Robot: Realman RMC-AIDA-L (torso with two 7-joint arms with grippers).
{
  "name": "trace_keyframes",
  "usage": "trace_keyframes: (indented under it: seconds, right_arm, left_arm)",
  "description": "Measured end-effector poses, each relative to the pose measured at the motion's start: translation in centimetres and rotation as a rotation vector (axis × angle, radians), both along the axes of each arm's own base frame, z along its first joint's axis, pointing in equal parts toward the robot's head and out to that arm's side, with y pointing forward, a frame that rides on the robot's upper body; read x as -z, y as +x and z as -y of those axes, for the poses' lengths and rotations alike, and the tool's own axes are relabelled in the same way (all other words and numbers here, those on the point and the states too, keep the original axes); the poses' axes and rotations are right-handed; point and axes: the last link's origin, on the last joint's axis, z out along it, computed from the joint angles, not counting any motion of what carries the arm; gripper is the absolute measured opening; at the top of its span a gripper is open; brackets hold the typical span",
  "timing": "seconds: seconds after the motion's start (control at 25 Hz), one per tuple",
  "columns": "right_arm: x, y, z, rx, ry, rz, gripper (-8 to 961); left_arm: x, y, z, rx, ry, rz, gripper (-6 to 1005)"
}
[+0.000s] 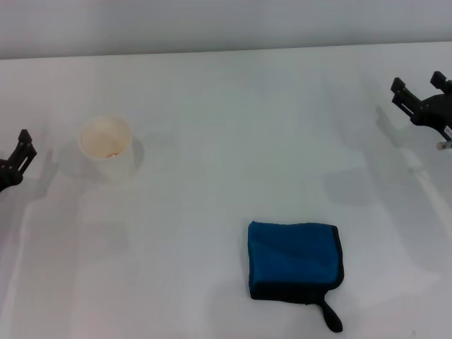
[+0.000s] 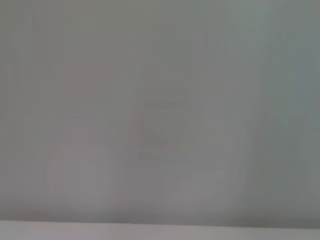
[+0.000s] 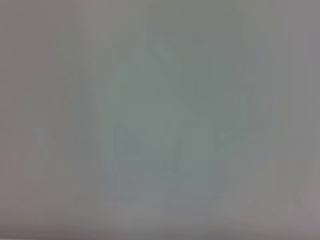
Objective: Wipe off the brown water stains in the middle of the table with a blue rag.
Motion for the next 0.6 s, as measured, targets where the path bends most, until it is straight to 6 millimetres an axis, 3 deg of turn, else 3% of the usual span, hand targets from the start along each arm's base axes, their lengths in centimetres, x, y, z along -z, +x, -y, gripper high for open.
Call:
trace_keyframes:
  seconds: [0.6]
  right_arm:
    - [-0.3, 0.5, 0.6, 0.011, 0.012, -0.004, 844]
  left_arm:
    - [-0.2, 0.5, -1.5, -0.002, -0.009, 0.007, 893]
